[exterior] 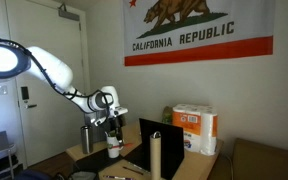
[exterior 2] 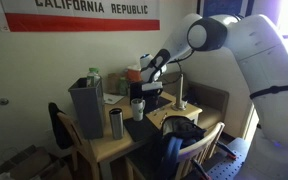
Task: Place the red pen in the mug
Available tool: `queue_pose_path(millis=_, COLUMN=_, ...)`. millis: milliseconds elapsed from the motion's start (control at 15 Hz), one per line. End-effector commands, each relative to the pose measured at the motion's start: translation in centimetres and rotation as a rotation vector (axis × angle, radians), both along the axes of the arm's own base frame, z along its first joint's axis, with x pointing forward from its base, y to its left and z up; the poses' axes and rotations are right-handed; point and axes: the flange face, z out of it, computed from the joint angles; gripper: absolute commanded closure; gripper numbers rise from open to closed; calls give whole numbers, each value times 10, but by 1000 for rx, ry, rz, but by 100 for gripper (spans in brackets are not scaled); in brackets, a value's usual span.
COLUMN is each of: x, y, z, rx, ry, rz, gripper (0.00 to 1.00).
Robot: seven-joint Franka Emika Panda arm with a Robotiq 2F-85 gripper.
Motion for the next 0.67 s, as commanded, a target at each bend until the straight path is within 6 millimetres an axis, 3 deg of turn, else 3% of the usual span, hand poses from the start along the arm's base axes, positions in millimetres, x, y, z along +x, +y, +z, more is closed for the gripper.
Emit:
queue_pose_path(millis=0, x=-6, y=25, z=77, rx=-73, ry=-45, rz=74, gripper=94)
queue_pose_path(millis=133, x=-8, y=50, z=111, rx=-106, ry=-99, rz=134, gripper=94)
queue_pose_path(millis=267, x=-13, y=83, z=129, rx=-141, ry=-150, rz=215, gripper=94)
queue_pose_path(millis=467, x=-22, y=127, z=131, rx=-196, ry=-197, rz=309, gripper=94)
queue_pose_path(millis=600, x=-28, y=151, z=122, rx=-232, ry=-222, rz=345, gripper=94)
